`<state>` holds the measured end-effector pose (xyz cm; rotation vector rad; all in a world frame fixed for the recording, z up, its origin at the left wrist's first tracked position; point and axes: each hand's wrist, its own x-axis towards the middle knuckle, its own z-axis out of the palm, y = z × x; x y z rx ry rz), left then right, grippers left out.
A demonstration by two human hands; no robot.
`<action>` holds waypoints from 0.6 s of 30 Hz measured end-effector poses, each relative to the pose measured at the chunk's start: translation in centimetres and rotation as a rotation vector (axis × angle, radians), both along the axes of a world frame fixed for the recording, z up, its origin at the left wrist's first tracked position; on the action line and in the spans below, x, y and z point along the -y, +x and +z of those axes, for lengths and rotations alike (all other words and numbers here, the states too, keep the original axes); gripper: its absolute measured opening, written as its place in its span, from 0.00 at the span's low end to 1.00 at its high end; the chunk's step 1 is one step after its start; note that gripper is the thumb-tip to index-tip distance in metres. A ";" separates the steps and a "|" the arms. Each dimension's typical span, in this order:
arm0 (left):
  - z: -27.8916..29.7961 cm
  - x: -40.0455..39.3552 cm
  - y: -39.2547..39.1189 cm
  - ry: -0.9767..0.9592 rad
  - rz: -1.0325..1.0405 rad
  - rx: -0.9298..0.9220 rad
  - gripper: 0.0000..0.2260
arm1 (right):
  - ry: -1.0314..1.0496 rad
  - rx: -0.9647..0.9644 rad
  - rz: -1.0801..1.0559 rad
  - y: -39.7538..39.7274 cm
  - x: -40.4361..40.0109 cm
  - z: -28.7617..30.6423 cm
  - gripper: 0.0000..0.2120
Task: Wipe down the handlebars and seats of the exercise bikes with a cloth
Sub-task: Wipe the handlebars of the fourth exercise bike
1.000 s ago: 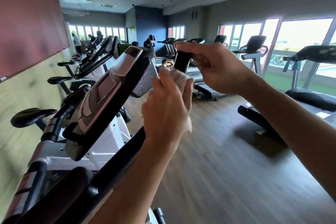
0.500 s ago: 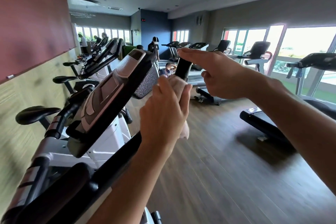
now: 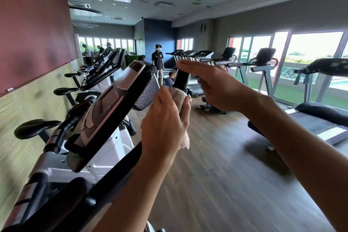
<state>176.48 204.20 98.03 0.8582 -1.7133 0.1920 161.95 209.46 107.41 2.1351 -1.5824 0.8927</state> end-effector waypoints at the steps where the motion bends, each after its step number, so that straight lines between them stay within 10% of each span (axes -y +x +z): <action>1: 0.9 0.4 -0.5 0.008 -0.040 -0.034 0.20 | -0.014 0.005 0.005 0.0 0.1 0.1 0.34; 18: 0.0 -0.1 0.9 -0.001 -0.086 0.003 0.28 | 0.018 0.149 0.030 -0.6 0.6 -0.2 0.32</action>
